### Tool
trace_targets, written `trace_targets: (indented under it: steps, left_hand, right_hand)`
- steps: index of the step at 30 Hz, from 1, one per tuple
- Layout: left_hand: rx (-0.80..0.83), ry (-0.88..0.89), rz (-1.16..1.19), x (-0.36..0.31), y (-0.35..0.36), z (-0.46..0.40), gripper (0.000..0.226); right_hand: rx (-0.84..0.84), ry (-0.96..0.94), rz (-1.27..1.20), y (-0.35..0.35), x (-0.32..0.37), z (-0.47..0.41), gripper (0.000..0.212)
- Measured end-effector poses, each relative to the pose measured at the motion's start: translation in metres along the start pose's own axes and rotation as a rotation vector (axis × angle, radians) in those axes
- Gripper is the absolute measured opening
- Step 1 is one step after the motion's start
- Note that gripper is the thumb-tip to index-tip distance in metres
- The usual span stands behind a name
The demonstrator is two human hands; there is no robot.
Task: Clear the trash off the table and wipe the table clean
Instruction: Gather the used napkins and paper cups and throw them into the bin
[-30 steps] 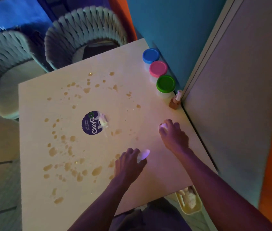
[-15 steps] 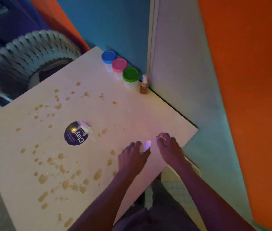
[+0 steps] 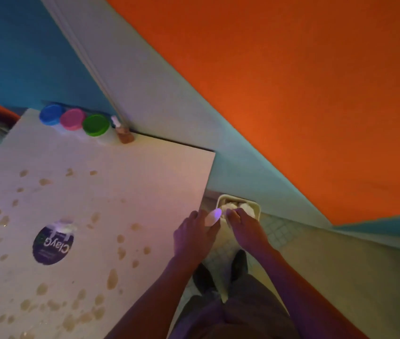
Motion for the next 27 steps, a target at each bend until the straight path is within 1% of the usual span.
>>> trace_targets:
  steps: [1,3,6,7,9,10,12,15,17,19,21,24,25,27]
  left_hand:
    - [0.012,0.046,-0.015,-0.011,0.007,0.0,0.042]
    - [0.035,0.073,-0.055,-0.02,0.016,0.0,0.043]
    - [0.077,0.124,-0.132,-0.041,0.034,0.001,0.059]
    - [0.092,0.138,-0.143,-0.046,0.04,0.002,0.063]
    - [0.132,0.149,-0.163,-0.055,0.053,0.003,0.056]
    - [0.155,0.145,-0.171,-0.06,0.06,0.004,0.05]
    - [0.188,0.14,-0.184,-0.068,0.072,0.006,0.043]
    - [0.202,0.143,-0.203,-0.079,0.088,0.01,0.043]
    - [0.22,0.127,-0.224,-0.087,0.101,0.012,0.043]
    - [0.237,0.098,-0.243,-0.091,0.111,0.011,0.043]
    - [0.249,0.085,-0.261,-0.096,0.122,0.007,0.043]
    - [0.264,0.057,-0.271,-0.101,0.134,-0.004,0.044]
    - [0.27,0.044,-0.276,-0.101,0.141,-0.008,0.044]
    - [0.267,0.033,-0.286,-0.103,0.151,-0.02,0.046]
  right_hand:
    - [-0.007,0.026,0.012,-0.007,-0.015,0.006,0.034]
    - [0.001,0.101,0.001,-0.012,-0.038,0.012,0.038]
    - [-0.016,0.21,-0.075,-0.023,-0.075,0.024,0.049]
    - [-0.02,0.241,-0.096,-0.025,-0.087,0.027,0.046]
    - [0.011,0.248,-0.086,-0.03,-0.105,0.032,0.038]
    - [0.026,0.253,-0.07,-0.033,-0.112,0.035,0.037]
    - [0.041,0.269,-0.114,-0.039,-0.127,0.038,0.038]
    - [0.072,0.242,-0.031,-0.043,-0.148,0.037,0.036]
    - [0.102,0.178,0.078,-0.045,-0.161,0.032,0.034]
    - [0.127,0.148,0.108,-0.047,-0.169,0.028,0.031]
    - [0.128,0.086,0.19,-0.048,-0.177,0.019,0.034]
    - [0.156,0.054,0.215,-0.049,-0.188,0.004,0.038]
    - [0.175,0.027,0.252,-0.045,-0.193,-0.003,0.038]
    - [0.186,0.048,0.205,-0.042,-0.2,-0.017,0.032]
Point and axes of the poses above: each hand's wrist, its own z-axis away from the middle knuckle, its own y-axis out of the palm, x = y × z, the point moved 4 cm from there along -z, towards the middle knuckle, and after that the axes turned 2 degrees about z, right-handed, at the moved point
